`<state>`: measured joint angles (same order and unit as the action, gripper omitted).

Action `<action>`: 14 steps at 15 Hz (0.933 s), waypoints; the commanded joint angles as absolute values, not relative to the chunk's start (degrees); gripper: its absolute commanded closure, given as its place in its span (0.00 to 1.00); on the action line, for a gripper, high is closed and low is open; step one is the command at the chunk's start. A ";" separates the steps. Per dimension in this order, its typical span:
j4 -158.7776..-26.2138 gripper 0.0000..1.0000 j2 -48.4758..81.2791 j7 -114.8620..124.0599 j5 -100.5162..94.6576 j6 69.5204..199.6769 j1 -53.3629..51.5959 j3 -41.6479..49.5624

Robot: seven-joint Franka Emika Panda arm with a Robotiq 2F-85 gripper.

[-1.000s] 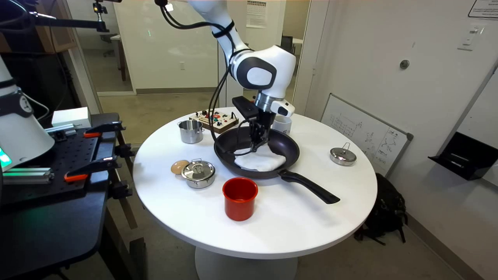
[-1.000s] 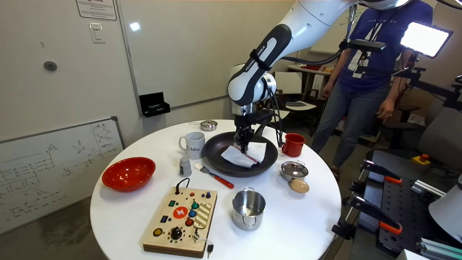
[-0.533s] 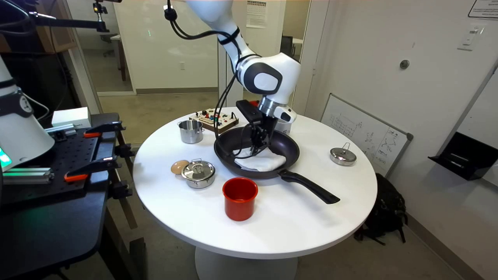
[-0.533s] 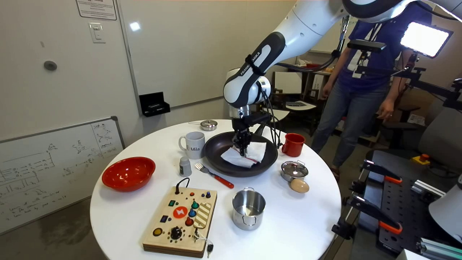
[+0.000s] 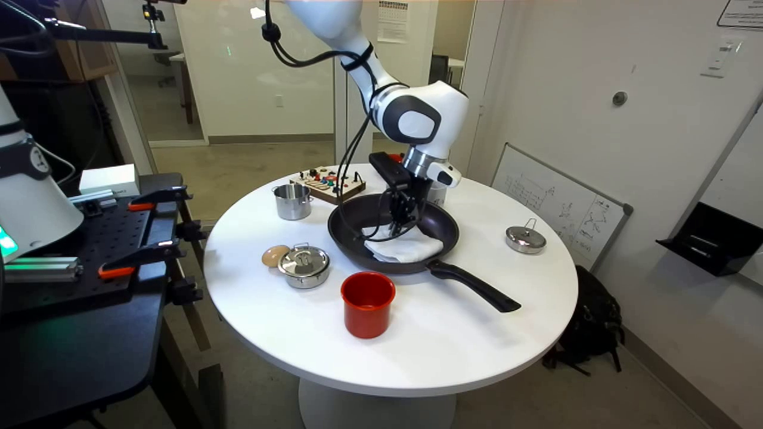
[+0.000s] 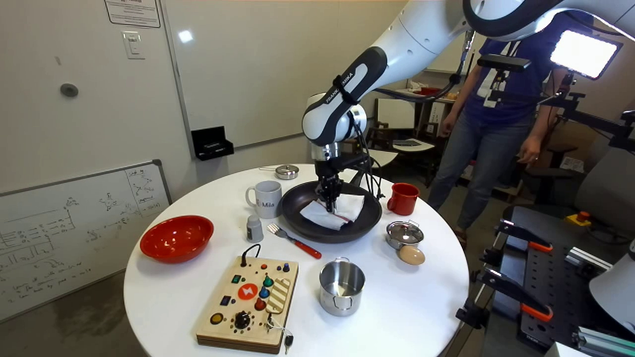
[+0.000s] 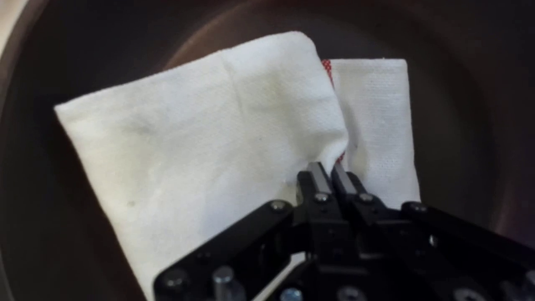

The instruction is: Use the white towel to wipe the pan

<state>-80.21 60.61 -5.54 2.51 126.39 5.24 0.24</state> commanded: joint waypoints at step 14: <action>-62.31 0.95 69.09 -12.86 -4.18 108.65 -0.13 -0.82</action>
<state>-67.04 66.36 -9.83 -2.75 113.49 -0.46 -0.27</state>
